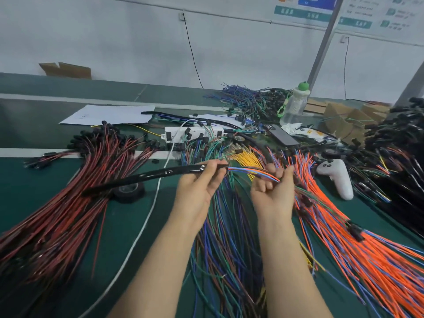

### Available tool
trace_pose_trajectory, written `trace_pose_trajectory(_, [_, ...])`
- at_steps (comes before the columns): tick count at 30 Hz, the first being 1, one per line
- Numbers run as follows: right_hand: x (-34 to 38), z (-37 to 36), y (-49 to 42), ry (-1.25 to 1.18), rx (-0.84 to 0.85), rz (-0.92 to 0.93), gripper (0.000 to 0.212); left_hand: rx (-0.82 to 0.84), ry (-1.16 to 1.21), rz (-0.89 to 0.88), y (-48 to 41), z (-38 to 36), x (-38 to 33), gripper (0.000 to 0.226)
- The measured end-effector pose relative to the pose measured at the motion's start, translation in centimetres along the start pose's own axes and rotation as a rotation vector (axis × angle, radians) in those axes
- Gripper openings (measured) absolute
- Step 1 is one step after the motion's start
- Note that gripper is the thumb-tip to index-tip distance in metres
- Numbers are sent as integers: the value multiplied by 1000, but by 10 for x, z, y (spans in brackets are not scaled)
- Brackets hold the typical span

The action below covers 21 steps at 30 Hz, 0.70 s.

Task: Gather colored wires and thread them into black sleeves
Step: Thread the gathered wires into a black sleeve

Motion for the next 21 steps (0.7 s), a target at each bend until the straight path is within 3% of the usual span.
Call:
trace_pose_trajectory(6, [-27,-5,1,136,-71,11,47,41,-7,20,8,-14,18,18])
trace_pose_trajectory(12, [-32,-6,0,65,-59,-48,47,102,49,47,9,-14,11,14])
trace_pose_trajectory(17, [-35,2,3,-41,-87,-104,46,69,258,56,4,-6,-10,16])
trace_pose_trajectory(21, [-36,-2,4,93,-114,-29,48,26,173,30,6,-9,-2,29])
Point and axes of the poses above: each hand's wrist, its own y-axis away from the middle knuckle, its own z-axis out of the back of the hand, x = y × z, the point moved 10 cm from there along -y, towards the middle knuckle, and after that the axes turned 15 degrees about -z, right-handed, at the moved point
